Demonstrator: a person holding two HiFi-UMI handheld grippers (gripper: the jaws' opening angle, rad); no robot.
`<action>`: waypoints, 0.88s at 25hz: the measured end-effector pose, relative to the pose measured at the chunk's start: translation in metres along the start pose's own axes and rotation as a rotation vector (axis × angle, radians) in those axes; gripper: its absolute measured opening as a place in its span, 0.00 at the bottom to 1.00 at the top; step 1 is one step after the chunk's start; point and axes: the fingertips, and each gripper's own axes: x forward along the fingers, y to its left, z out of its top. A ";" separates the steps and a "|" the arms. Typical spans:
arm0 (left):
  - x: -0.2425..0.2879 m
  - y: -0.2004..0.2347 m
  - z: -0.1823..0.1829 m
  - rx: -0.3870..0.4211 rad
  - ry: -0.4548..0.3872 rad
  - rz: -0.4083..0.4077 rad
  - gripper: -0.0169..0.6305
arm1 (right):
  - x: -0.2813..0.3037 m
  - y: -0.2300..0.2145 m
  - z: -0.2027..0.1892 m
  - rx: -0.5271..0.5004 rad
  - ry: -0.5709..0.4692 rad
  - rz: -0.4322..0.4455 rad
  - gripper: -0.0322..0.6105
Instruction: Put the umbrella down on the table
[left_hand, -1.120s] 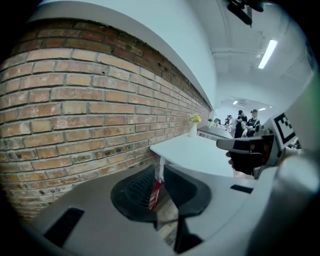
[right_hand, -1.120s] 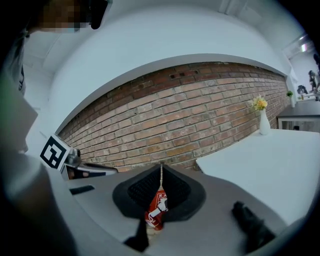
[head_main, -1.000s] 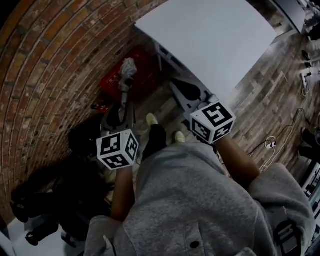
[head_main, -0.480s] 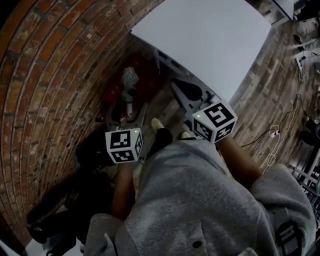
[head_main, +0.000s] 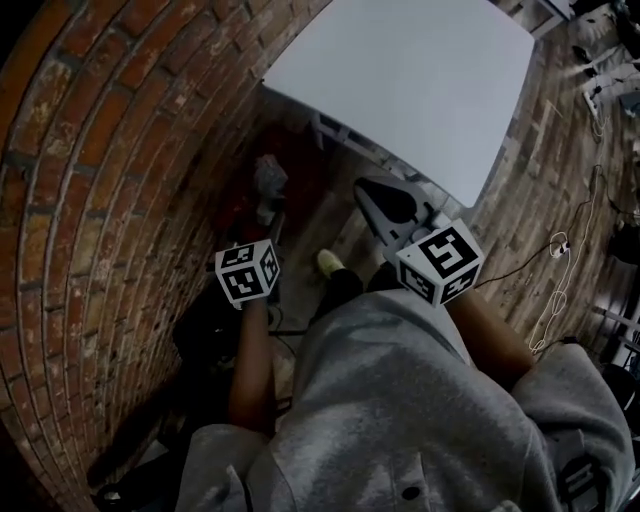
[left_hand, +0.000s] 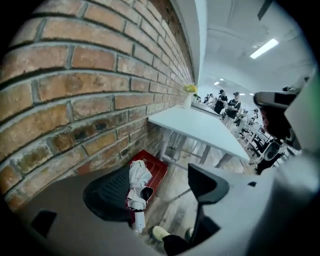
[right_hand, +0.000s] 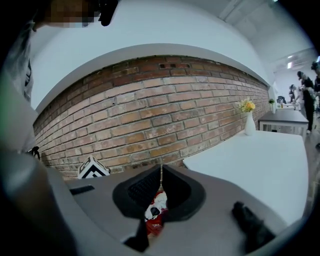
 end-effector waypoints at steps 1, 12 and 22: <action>0.010 0.008 -0.006 -0.018 0.020 0.002 0.57 | 0.001 0.000 -0.002 0.000 0.006 -0.009 0.10; 0.108 0.049 -0.057 0.012 0.244 0.037 0.57 | 0.003 -0.015 -0.022 0.019 0.076 -0.076 0.10; 0.175 0.074 -0.102 -0.005 0.406 0.074 0.57 | -0.004 -0.034 -0.059 0.066 0.154 -0.120 0.10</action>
